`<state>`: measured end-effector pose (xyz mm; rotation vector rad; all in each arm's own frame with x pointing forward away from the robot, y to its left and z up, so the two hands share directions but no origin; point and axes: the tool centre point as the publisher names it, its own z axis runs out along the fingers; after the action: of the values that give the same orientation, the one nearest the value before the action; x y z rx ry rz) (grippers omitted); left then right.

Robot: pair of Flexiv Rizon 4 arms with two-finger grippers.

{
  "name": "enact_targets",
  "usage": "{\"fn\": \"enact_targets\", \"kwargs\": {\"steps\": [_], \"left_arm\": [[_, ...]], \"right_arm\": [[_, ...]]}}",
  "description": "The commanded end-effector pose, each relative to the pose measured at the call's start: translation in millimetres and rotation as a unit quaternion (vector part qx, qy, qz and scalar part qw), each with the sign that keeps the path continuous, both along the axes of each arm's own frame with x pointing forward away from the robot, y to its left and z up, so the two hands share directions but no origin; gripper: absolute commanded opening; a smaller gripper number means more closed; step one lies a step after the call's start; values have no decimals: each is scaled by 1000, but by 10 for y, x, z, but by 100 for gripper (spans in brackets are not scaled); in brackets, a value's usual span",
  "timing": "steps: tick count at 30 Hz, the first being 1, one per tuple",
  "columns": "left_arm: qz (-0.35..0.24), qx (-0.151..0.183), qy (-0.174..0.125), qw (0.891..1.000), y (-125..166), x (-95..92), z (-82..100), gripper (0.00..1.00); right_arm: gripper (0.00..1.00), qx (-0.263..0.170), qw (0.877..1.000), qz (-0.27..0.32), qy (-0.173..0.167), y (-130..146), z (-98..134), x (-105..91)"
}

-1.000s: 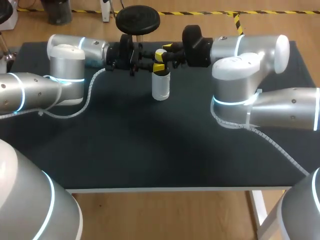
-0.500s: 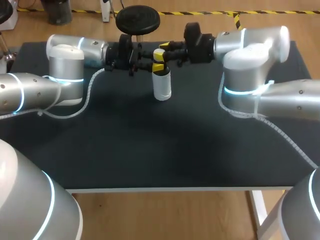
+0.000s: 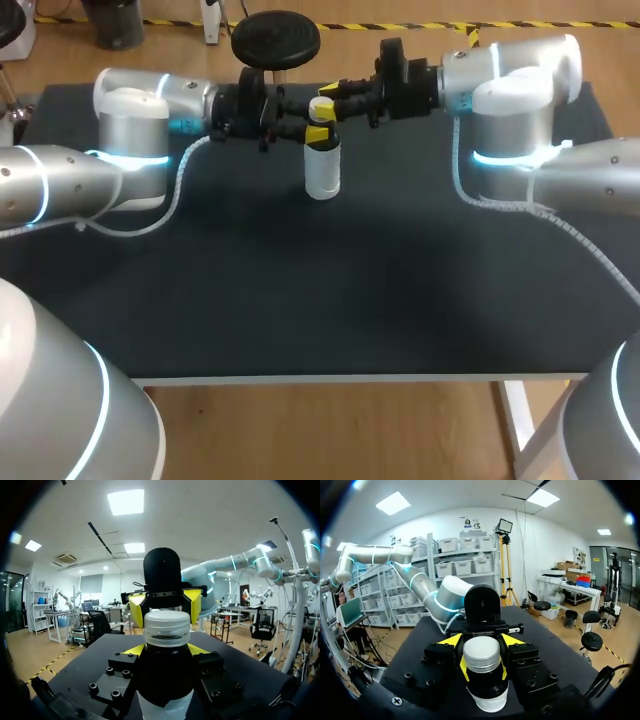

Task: Unscrew the bottle cap

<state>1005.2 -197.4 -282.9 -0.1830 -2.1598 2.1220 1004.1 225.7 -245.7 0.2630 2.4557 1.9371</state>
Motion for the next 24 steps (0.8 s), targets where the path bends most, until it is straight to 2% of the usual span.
{"fn": "enact_targets", "kwargs": {"steps": [1,9,15,24], "left_arm": [[-1,0,0,1000,1,44,-20,0],[-1,0,0,1000,1,44,-20,0],[-1,0,0,1000,1,44,-20,0],[-1,0,0,1000,1,44,-20,0]], "right_arm": [[0,9,997,78,21,13,-25,25],[0,-3,989,146,26,25,-51,7],[0,10,977,209,25,74,-49,-6],[0,4,951,305,41,78,-65,-15]]}}
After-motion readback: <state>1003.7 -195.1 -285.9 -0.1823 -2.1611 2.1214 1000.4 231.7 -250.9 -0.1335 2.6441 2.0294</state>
